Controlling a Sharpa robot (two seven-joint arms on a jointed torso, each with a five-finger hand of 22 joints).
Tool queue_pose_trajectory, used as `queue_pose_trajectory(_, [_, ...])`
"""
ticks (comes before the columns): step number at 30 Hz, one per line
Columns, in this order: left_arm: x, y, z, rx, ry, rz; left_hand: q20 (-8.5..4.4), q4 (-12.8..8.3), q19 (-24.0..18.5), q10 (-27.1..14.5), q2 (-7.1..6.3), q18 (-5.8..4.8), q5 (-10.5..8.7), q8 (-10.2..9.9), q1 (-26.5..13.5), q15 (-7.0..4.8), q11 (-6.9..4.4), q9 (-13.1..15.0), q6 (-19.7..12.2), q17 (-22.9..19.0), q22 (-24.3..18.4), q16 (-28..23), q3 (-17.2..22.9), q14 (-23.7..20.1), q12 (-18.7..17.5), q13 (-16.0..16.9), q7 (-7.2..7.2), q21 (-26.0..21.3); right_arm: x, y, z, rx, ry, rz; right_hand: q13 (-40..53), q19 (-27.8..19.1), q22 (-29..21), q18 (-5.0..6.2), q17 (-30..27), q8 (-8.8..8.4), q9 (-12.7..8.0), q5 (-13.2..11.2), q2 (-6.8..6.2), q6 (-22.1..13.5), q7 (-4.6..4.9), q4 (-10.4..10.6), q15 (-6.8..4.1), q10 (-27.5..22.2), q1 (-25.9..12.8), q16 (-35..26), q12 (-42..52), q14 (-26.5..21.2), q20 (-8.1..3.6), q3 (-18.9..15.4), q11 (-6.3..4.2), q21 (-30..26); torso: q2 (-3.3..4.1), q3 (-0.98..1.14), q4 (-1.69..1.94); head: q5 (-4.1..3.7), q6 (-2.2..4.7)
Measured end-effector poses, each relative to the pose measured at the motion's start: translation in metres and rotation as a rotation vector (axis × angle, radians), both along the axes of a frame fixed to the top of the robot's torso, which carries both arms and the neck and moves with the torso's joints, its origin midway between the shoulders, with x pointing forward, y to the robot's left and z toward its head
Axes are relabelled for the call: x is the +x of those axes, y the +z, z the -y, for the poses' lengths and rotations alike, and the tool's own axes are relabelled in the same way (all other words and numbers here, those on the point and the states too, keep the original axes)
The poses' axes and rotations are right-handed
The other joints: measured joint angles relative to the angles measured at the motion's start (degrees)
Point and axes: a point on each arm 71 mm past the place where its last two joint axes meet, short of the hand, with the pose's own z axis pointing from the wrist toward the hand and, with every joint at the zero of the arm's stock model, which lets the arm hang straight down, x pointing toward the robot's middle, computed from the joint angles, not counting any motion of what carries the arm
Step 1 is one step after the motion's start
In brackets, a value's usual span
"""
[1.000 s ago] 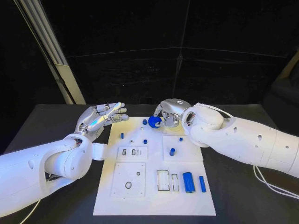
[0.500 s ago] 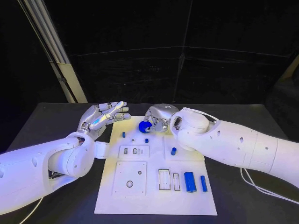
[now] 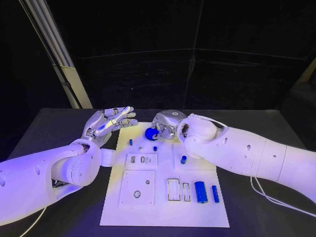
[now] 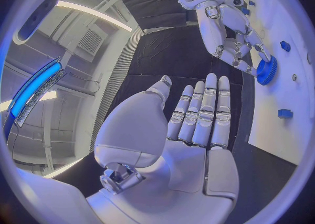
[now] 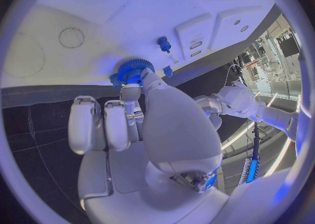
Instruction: Assemble the parts on the task board
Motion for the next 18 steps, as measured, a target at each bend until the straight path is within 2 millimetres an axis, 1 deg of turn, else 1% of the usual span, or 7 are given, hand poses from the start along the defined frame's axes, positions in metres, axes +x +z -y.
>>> queue_pose_trajectory(5, [0.0004,-0.0001,-0.0002,0.000,0.001,0.000,0.00,0.0,0.0,0.0,0.00,0.01,0.00,0.0,0.0,0.00,0.00,0.0,0.0,0.0,0.0,0.0,0.0,0.0,0.0,0.0,0.00,0.0,0.0005,-0.0010,-0.0005,-0.006,0.000,0.003,-1.1,0.0,0.0,0.01,0.1,-0.65,0.1,0.0,-0.86,-0.5,0.35,0.0,0.00,-0.7,-0.9,0.0,-1.3,0.0,-0.01,0.1,0.08,0.0,0.00,0.01,-0.01,-0.01,0.00])
queue_pose_trajectory(8, [0.0006,-0.0002,-0.0004,0.001,0.001,0.000,0.00,0.0,0.0,0.0,0.00,0.00,0.00,0.0,0.0,0.00,0.00,0.0,0.0,0.0,0.0,0.0,0.0,0.0,0.0,0.0,0.00,0.0,0.0010,-0.0017,0.0000,-0.012,-0.001,0.000,-1.7,0.2,0.0,0.00,0.2,-1.28,0.3,-0.3,-1.22,-1.3,0.45,0.3,0.00,-1.3,-2.6,0.0,-2.0,0.0,0.18,0.1,0.38,0.0,-0.01,0.01,-0.01,-0.01,-0.14])
queue_pose_trajectory(9, [0.0006,-0.0002,-0.0004,0.001,0.001,0.000,0.00,0.0,0.0,0.0,0.00,0.00,0.00,0.0,0.0,0.00,0.00,0.0,0.0,0.0,0.0,0.0,0.0,0.0,0.0,0.0,0.00,0.0,0.0011,-0.0019,0.0001,-0.015,0.000,-0.001,-1.9,0.2,0.0,0.00,0.3,-1.48,0.2,-0.1,-1.57,-1.4,0.48,0.5,0.00,-1.4,-3.0,0.0,-2.2,0.0,0.18,-0.2,0.30,0.0,-0.01,0.01,-0.01,-0.02,-0.14])
queue_pose_trajectory(11, [0.0007,-0.0002,-0.0005,0.001,0.002,-0.001,0.00,0.0,0.0,0.0,0.00,0.00,0.00,0.0,0.0,0.00,0.00,0.0,0.0,0.0,0.0,0.0,0.0,0.0,0.0,0.0,0.00,0.0,0.0012,-0.0027,0.0004,-0.021,0.000,-0.006,-2.4,0.2,0.0,0.00,0.4,-1.99,0.1,0.1,-2.52,-2.3,0.59,1.1,0.00,-1.8,-4.0,0.0,-2.9,0.0,0.18,-0.7,0.70,0.0,-0.01,0.01,-0.01,-0.02,-0.15])
queue_pose_trajectory(13, [0.0007,-0.0003,-0.0005,0.001,0.001,-0.001,0.00,0.0,0.0,0.0,0.00,0.01,0.00,0.0,0.0,0.00,0.00,0.0,0.0,0.0,0.0,0.0,0.0,0.0,0.0,0.0,0.00,0.0,0.0012,-0.0031,0.0007,-0.024,0.001,-0.010,-2.8,0.2,0.0,0.00,0.5,-2.69,0.0,-0.6,-3.84,-3.3,0.83,2.0,0.15,-2.0,-5.4,0.0,-3.2,-0.1,0.20,-1.7,0.92,0.0,-0.03,0.01,-0.02,-0.04,-0.16])
queue_pose_trajectory(16, [0.0007,-0.0003,-0.0005,0.001,0.001,-0.002,0.00,0.0,0.0,0.0,0.00,0.00,0.00,0.0,0.0,0.00,0.00,0.0,0.0,0.0,0.0,0.0,0.0,0.0,0.0,0.0,0.00,0.0,0.0008,-0.0033,0.0015,-0.026,0.002,-0.012,-2.9,0.3,0.0,0.01,0.8,-3.87,0.0,-1.0,-4.35,-4.8,1.36,3.4,0.74,-2.4,-9.0,0.0,-3.2,-0.1,0.69,-3.6,1.31,0.0,-0.03,0.01,-0.02,-0.04,-0.12])
queue_pose_trajectory(18, [0.0007,-0.0003,-0.0005,0.001,0.001,-0.002,0.00,0.0,0.0,0.0,0.00,0.00,0.00,-0.3,0.0,0.00,0.00,0.0,0.0,0.0,-0.1,0.0,0.0,0.0,0.0,0.0,0.00,0.0,0.0002,-0.0029,0.0025,-0.025,0.003,-0.012,-2.9,0.2,0.0,0.01,0.9,-3.88,0.0,-0.7,-3.97,-4.9,1.43,3.5,0.77,-2.4,-10.9,0.0,-3.2,-0.1,1.05,-4.6,1.31,0.0,-0.04,0.01,-0.03,-0.09,-0.06])
